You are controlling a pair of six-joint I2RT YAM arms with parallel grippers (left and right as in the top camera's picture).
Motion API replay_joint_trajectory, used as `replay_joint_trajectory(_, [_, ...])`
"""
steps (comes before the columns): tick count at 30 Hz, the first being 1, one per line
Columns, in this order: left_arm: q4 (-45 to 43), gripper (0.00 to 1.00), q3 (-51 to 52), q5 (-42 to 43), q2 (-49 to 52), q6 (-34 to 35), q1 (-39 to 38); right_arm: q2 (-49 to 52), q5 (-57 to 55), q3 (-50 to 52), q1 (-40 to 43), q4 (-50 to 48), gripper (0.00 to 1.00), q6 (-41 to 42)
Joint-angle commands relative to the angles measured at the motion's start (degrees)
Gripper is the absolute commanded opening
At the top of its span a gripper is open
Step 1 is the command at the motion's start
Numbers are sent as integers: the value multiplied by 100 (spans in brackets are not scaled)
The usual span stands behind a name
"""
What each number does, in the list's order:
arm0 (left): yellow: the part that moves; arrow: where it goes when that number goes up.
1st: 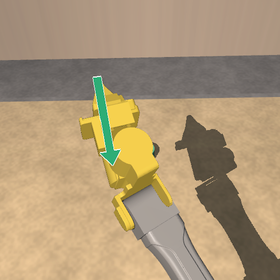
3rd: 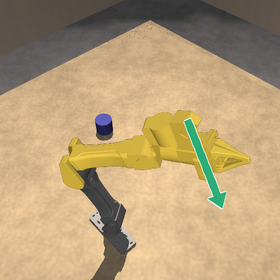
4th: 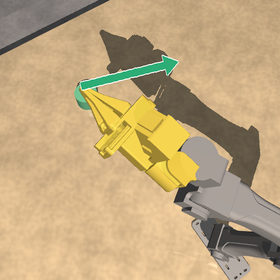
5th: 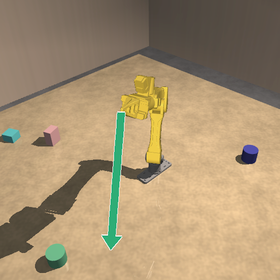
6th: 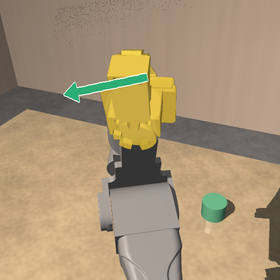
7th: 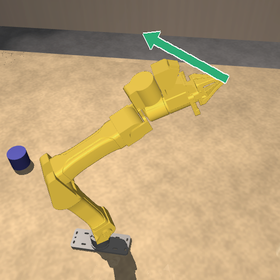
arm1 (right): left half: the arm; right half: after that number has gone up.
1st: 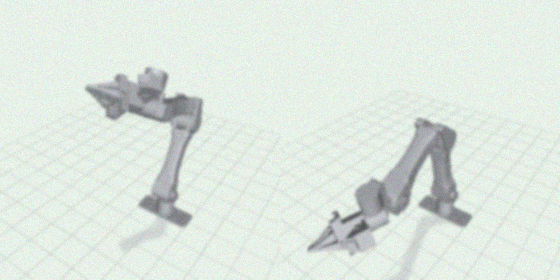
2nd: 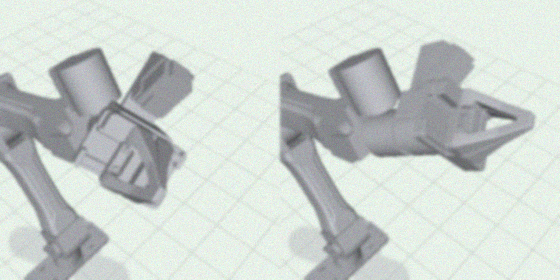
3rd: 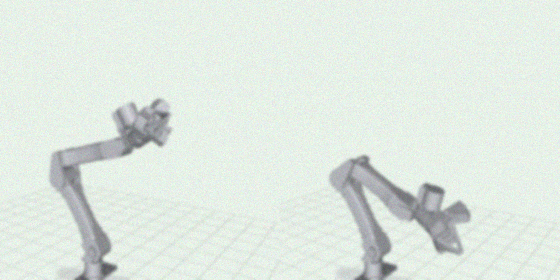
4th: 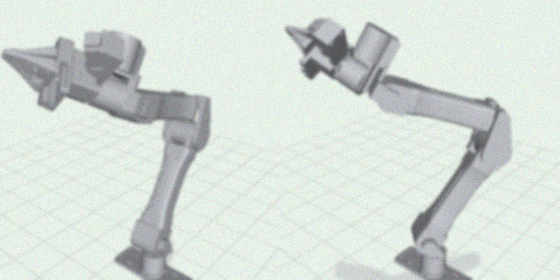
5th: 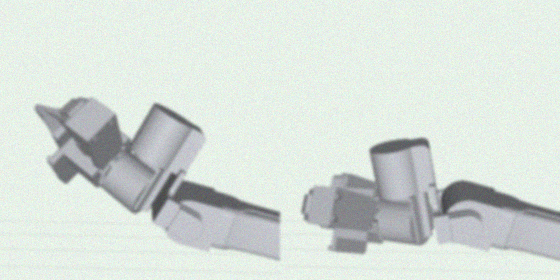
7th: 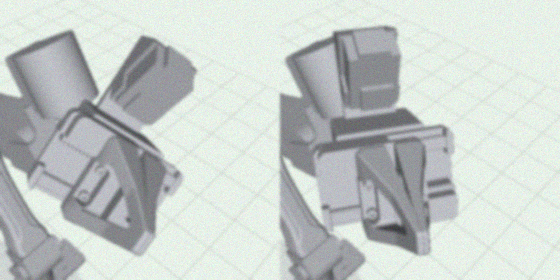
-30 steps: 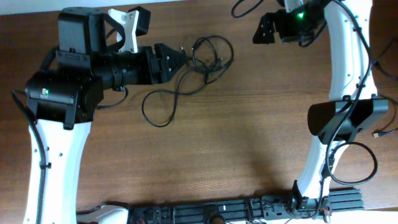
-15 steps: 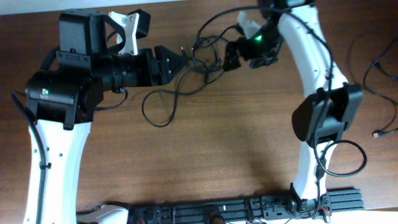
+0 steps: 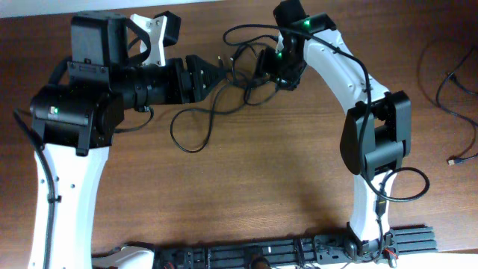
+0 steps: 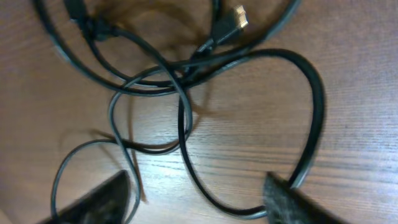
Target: Untangle cables
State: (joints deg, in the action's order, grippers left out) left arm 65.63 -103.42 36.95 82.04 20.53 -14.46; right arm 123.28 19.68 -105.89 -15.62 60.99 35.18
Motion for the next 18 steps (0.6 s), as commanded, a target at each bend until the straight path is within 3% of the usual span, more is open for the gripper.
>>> replay_joint_trajectory(1, [2,71,-98,-151,-98,-96,2,-11,-240,105,-50,7,78,391])
replay_joint_trajectory(9, [4,72,-98,-190,-98,-96,2,-11,-793,105,-48,90,83,382])
replay_joint_trajectory(13, [33,72,-98,-188,-98,-96,2,-11,-1471,105,33,-72,84,-579])
replay_joint_trajectory(18, [46,72,-98,-291,-96,-94,2,-11,-1456,155,24,529,84,22])
